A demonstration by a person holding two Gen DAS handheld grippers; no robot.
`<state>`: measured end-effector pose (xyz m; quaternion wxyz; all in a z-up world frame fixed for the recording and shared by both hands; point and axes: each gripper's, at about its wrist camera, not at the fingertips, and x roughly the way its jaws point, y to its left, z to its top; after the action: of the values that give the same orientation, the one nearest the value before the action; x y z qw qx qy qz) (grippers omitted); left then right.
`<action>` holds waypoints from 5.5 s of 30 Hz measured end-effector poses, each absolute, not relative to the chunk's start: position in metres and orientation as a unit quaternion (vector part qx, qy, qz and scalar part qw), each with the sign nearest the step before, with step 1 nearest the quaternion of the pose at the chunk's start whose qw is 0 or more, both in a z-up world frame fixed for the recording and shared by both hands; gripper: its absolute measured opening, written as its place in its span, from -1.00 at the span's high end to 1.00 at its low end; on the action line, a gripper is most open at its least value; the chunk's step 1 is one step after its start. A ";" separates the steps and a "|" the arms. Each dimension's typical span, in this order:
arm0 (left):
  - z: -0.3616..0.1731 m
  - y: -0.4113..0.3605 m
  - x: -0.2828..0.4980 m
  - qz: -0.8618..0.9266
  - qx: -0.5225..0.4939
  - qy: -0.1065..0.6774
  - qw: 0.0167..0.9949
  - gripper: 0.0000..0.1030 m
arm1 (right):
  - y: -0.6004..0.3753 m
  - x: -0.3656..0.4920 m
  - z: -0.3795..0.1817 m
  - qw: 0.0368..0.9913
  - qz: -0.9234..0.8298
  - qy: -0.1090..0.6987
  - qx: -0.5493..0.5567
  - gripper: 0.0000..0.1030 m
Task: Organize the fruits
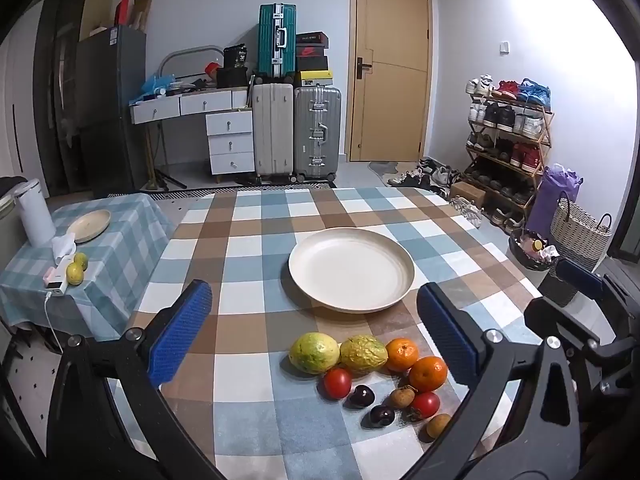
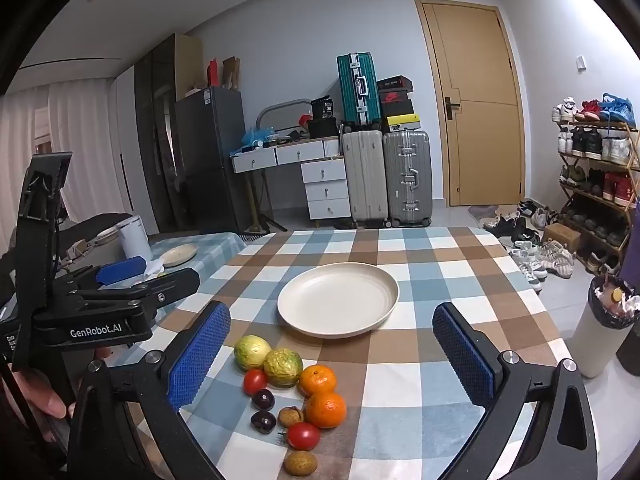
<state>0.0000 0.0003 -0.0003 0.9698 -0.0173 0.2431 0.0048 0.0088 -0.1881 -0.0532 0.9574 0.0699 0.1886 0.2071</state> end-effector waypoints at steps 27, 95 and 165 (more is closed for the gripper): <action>-0.003 0.001 -0.001 0.003 -0.016 0.241 0.970 -0.99 | -0.188 0.008 -0.054 0.956 0.214 0.189 0.068 -1.00; -0.180 0.071 0.165 -0.185 -0.275 0.427 0.841 0.08 | -0.165 0.080 -0.113 0.918 0.268 0.280 0.081 -1.00; -0.093 0.080 0.213 -0.198 -0.216 0.350 0.890 0.08 | -0.158 0.206 -0.083 0.851 0.381 0.341 0.122 0.10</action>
<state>0.2134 0.0795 -0.0925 0.8898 -0.2158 0.3502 -0.1977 0.2058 -0.1584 -0.0827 0.8505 0.1218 0.3415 0.3810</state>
